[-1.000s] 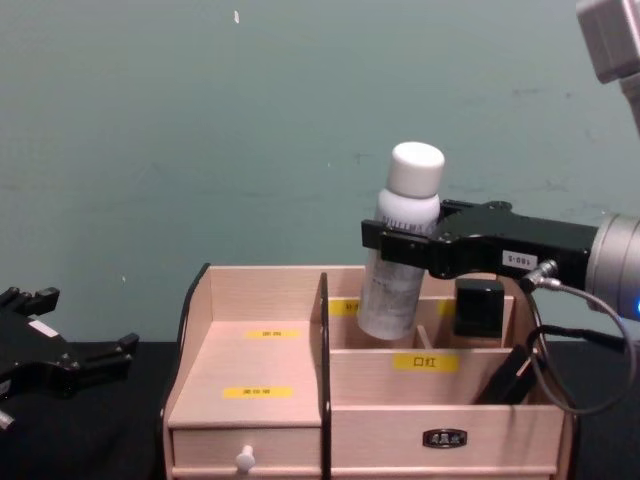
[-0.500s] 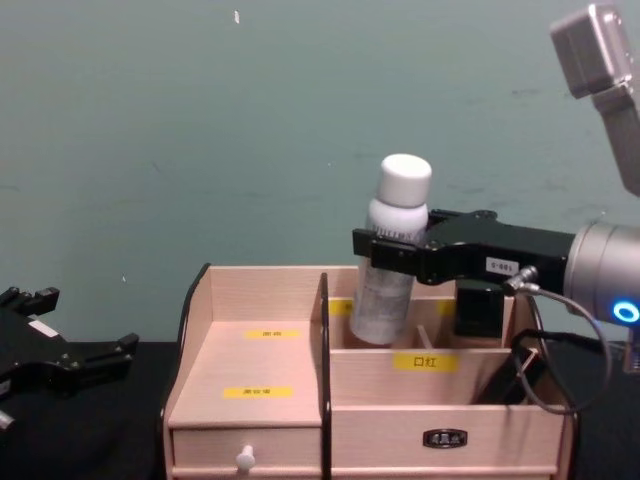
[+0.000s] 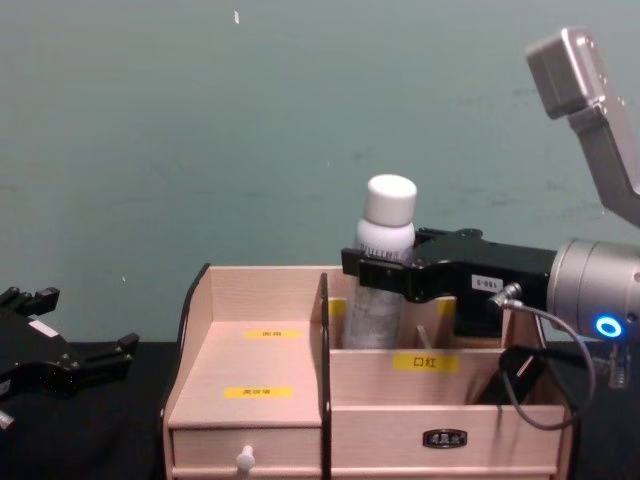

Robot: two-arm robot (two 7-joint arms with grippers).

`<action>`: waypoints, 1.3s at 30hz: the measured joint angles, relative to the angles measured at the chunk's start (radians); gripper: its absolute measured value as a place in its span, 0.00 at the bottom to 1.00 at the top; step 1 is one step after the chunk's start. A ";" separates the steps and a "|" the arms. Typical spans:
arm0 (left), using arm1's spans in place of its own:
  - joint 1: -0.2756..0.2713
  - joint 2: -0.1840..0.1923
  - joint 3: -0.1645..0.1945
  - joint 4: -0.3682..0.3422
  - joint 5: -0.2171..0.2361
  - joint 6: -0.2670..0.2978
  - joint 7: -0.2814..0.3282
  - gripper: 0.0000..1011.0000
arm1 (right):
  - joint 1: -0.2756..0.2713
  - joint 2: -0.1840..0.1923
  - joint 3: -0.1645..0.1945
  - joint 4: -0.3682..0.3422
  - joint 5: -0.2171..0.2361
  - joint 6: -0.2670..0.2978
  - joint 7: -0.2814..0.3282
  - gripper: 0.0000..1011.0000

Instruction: Pick up the facial cleanser and watermelon frost from the table and place them into the tiered storage box.

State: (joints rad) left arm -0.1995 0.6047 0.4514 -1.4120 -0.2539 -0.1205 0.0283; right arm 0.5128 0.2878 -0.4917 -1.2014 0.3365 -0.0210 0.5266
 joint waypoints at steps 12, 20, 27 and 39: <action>0.000 0.000 0.000 0.000 0.000 0.000 0.000 1.00 | -0.002 -0.008 -0.002 0.040 -0.012 0.014 -0.010 0.60; 0.000 0.000 0.000 0.000 0.000 0.000 0.000 1.00 | 0.000 -0.011 -0.003 0.047 -0.015 0.024 -0.013 0.60; 0.000 0.000 0.000 0.000 0.000 0.000 0.000 1.00 | 0.000 -0.010 -0.003 0.045 -0.015 0.022 -0.013 0.70; 0.000 0.000 0.000 0.000 0.000 0.000 0.000 1.00 | -0.029 0.023 0.024 -0.047 -0.003 0.004 -0.010 0.99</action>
State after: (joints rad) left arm -0.1995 0.6047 0.4514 -1.4120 -0.2539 -0.1205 0.0283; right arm 0.4840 0.3109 -0.4679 -1.2485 0.3332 -0.0169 0.5168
